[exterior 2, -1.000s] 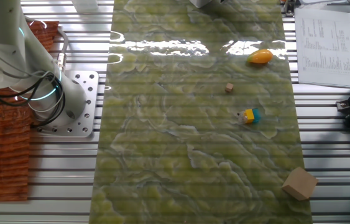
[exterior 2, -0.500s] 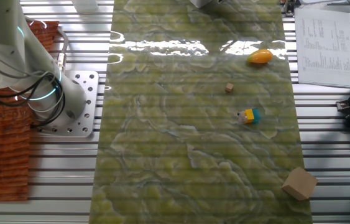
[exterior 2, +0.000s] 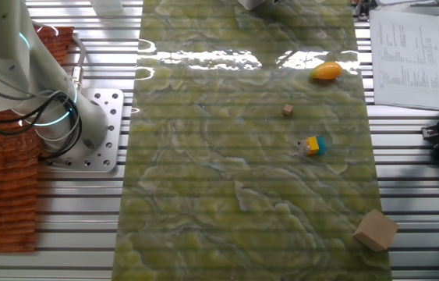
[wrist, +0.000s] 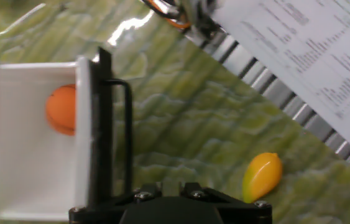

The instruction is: Put things in the drawer

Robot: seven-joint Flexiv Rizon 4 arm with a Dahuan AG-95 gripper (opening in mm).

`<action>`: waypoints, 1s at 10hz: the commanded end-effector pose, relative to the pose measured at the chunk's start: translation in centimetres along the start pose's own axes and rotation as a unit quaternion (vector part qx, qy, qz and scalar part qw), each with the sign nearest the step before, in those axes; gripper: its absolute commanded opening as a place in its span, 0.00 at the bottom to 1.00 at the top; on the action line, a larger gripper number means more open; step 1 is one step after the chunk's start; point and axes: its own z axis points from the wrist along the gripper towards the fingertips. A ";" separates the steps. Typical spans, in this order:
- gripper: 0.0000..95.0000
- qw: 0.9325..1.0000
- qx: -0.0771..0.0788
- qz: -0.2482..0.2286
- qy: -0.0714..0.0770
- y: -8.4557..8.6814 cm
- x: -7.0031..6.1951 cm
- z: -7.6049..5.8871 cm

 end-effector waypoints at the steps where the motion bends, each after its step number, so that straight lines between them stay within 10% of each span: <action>1: 0.00 1.000 0.001 0.003 -0.010 -1.1 -0.2 1.5; 10: 0.00 0.998 -0.032 0.037 -0.028 3.0 -1.4 4.6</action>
